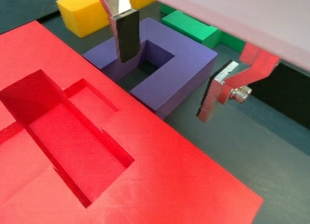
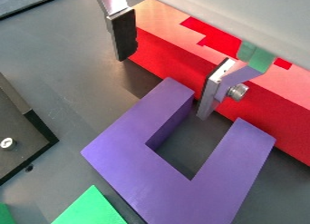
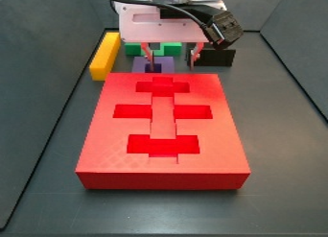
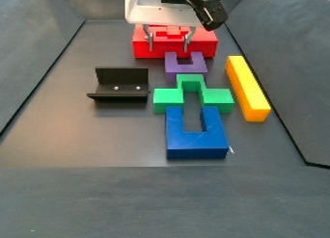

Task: Pick up the purple object. Move up. Place the purple object on the fixture. Regrasp the purple object. Move to above the board. Insert the purple object.
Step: Pick up the purple object.

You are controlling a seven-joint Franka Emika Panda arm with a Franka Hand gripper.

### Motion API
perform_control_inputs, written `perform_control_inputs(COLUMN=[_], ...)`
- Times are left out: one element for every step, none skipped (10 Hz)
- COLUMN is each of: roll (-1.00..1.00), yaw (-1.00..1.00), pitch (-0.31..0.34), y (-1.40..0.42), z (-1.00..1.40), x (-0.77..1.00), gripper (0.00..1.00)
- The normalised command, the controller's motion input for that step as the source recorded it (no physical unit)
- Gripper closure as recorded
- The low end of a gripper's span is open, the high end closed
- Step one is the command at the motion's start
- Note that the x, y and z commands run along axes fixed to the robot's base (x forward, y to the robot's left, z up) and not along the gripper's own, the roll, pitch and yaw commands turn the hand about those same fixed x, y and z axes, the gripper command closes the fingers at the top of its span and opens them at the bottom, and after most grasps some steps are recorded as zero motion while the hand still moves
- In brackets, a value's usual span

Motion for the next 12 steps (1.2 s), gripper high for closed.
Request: perform_control_inputs(roll=[-0.07,-0.11,-0.15,-0.11,-0.08,-0.06,-0.05,-0.03,-0.04,-0.03,-0.01,0.0], yaw=[0.06,0.07,0.04,0.0,0.0,0.0,0.01,0.03,0.05,0.06,0.04,0.0], pitch=[-0.06,-0.067,-0.056,-0.044,-0.037,-0.056,-0.053,-0.05,-0.049,-0.05,-0.034,-0.036], y=[0.0,0.0,0.0,0.0,0.0,0.0,0.0,0.0,0.0,0.0,0.0,-0.05], z=[-0.26,-0.33,-0.25,-0.12,-0.13,-0.21,-0.26,-0.28,-0.23,-0.2,-0.07,0.0], x=[0.24,0.09,0.0,-0.24,-0.17,-0.14,-0.11,-0.1,-0.06,-0.03,-0.05,-0.1], gripper=[0.0,0.0,0.0,0.0,0.0,0.0,0.0,0.0,0.0,0.0,0.0,0.0])
